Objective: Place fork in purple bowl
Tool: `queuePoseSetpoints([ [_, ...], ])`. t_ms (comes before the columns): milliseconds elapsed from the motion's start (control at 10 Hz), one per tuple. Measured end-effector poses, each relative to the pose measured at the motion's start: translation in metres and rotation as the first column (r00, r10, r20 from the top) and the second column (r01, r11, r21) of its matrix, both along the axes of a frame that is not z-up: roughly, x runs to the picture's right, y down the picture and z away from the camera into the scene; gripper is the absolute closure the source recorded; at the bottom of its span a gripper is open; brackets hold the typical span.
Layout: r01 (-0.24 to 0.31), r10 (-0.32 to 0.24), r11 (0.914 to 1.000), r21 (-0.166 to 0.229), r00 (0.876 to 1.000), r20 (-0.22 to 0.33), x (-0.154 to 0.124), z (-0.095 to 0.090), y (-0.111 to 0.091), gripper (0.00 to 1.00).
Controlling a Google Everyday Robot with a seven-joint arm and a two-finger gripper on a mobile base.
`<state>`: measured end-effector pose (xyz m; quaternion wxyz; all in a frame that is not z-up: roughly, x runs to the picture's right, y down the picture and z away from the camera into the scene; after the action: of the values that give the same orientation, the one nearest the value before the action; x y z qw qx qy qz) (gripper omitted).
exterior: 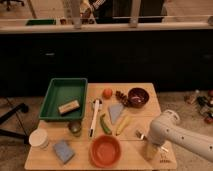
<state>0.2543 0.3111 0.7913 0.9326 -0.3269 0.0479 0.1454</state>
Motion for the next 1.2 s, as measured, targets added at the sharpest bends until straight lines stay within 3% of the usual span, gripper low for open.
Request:
queuePoseSetpoints([
  [300,-0.004,0.004,0.9999,0.011,1.000,0.006,0.0009,-0.0020,-0.0035,0.73],
  [600,0.002,-0.002,0.9999,0.013,1.000,0.007,0.0013,-0.0058,-0.0065,0.98],
  [1200,-0.001,0.001,1.0000,0.006,1.000,0.001,0.0031,-0.0056,-0.0056,1.00],
])
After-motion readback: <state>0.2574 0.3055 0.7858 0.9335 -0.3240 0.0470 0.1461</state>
